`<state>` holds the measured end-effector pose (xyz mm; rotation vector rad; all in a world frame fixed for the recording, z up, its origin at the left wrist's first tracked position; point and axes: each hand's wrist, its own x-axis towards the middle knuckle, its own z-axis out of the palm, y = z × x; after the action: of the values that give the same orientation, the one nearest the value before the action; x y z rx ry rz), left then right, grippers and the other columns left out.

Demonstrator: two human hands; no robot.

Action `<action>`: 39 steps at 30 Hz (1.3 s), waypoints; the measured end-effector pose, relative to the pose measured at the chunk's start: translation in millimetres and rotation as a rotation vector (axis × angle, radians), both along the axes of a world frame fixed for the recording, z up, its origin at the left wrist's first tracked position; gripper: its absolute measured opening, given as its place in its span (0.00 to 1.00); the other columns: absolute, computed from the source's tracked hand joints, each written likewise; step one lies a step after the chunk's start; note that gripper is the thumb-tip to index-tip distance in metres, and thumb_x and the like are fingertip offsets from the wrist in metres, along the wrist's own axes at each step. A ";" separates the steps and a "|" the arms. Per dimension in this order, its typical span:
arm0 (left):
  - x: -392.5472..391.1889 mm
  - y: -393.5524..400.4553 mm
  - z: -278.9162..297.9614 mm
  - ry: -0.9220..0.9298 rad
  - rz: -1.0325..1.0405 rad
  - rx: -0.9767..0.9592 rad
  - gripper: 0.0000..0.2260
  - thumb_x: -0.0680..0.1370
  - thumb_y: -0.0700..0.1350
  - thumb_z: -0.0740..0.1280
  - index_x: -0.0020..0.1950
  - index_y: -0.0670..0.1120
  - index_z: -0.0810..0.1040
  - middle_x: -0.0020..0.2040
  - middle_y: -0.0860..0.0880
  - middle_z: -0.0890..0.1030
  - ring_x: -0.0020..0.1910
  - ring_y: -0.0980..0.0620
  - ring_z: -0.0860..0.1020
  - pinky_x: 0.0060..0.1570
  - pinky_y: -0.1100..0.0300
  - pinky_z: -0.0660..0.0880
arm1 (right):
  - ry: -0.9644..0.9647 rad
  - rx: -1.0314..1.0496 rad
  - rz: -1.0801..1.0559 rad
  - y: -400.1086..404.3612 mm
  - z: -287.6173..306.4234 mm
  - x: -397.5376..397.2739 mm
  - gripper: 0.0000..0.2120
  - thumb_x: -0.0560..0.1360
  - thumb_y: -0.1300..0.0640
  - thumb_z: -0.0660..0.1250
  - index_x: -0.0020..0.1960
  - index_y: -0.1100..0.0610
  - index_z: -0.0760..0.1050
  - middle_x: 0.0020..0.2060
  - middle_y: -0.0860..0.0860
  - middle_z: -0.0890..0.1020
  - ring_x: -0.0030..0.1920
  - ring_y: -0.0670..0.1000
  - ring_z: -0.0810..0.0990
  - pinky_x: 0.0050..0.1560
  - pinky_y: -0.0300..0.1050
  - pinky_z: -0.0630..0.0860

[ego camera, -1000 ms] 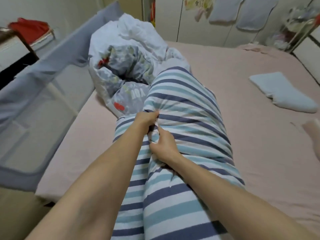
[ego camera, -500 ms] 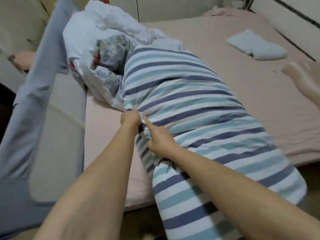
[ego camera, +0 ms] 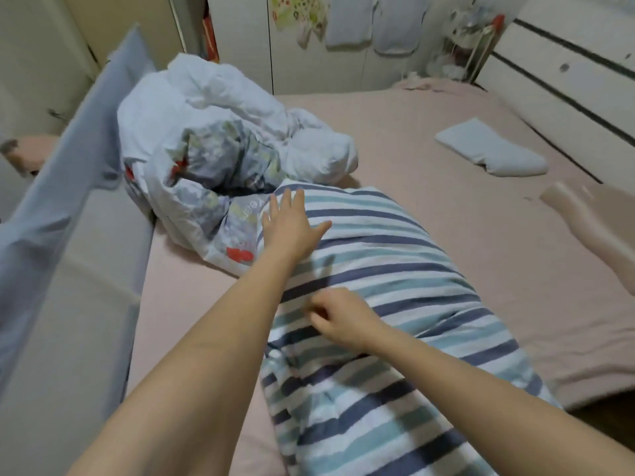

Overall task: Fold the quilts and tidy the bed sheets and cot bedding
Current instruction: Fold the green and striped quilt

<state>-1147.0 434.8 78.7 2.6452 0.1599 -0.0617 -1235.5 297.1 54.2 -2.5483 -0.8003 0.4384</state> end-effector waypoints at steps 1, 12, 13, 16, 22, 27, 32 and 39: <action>14.9 -10.2 0.6 -0.017 0.003 0.035 0.38 0.77 0.63 0.61 0.79 0.47 0.49 0.79 0.46 0.50 0.78 0.43 0.44 0.75 0.43 0.48 | -0.084 0.087 -0.116 -12.4 4.8 25.3 0.10 0.77 0.58 0.61 0.55 0.55 0.79 0.49 0.52 0.81 0.50 0.52 0.78 0.49 0.46 0.72; 128.4 -29.2 -67.0 0.190 0.014 0.497 0.43 0.71 0.76 0.45 0.70 0.45 0.69 0.63 0.42 0.78 0.69 0.45 0.69 0.74 0.43 0.46 | -0.175 -0.221 -0.026 -100.5 -46.9 300.1 0.42 0.69 0.36 0.69 0.76 0.53 0.59 0.74 0.53 0.63 0.75 0.55 0.57 0.74 0.54 0.51; 124.9 -32.1 -71.0 0.183 0.024 0.495 0.37 0.72 0.75 0.49 0.62 0.47 0.74 0.54 0.44 0.82 0.60 0.45 0.76 0.69 0.46 0.60 | -0.092 -0.257 0.027 -98.3 -54.9 308.2 0.44 0.68 0.33 0.68 0.76 0.51 0.57 0.75 0.51 0.62 0.76 0.54 0.55 0.75 0.57 0.46; 109.5 -35.4 -71.6 0.031 0.015 0.543 0.21 0.77 0.66 0.56 0.45 0.50 0.77 0.44 0.46 0.83 0.44 0.44 0.80 0.35 0.55 0.66 | 0.121 -0.216 0.114 -79.8 -66.9 314.4 0.38 0.66 0.28 0.66 0.72 0.44 0.66 0.66 0.49 0.76 0.68 0.53 0.70 0.72 0.56 0.57; 59.6 6.7 -101.1 0.128 0.438 0.559 0.19 0.80 0.61 0.54 0.56 0.50 0.77 0.50 0.47 0.82 0.49 0.46 0.80 0.43 0.54 0.70 | -0.236 -0.038 0.266 -6.7 -95.7 275.4 0.27 0.70 0.29 0.62 0.34 0.53 0.70 0.28 0.50 0.76 0.32 0.53 0.74 0.31 0.47 0.64; 58.3 -0.5 -163.9 0.481 0.384 0.538 0.24 0.82 0.55 0.49 0.77 0.47 0.58 0.78 0.42 0.55 0.76 0.40 0.51 0.70 0.44 0.54 | -0.326 -0.109 0.403 -2.1 -161.8 255.3 0.21 0.75 0.37 0.63 0.35 0.53 0.68 0.36 0.57 0.81 0.41 0.59 0.79 0.39 0.46 0.60; 61.8 5.8 -202.7 0.765 0.389 0.354 0.30 0.79 0.65 0.42 0.78 0.57 0.38 0.73 0.42 0.67 0.70 0.40 0.66 0.69 0.39 0.59 | -0.240 -0.138 0.590 -12.0 -187.2 286.7 0.23 0.74 0.33 0.58 0.38 0.52 0.73 0.39 0.53 0.79 0.44 0.56 0.77 0.43 0.49 0.68; 84.5 15.2 -211.3 0.883 0.179 0.470 0.31 0.79 0.66 0.41 0.71 0.52 0.69 0.64 0.48 0.77 0.62 0.47 0.75 0.57 0.52 0.67 | 0.083 -0.427 0.420 -33.0 -201.0 315.8 0.36 0.65 0.20 0.52 0.55 0.47 0.74 0.52 0.51 0.82 0.53 0.55 0.79 0.48 0.50 0.71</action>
<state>-1062.5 449.9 -132.6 2.8340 0.7742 -1.2643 -919.8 264.1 -146.8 -2.7057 -1.3386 0.9286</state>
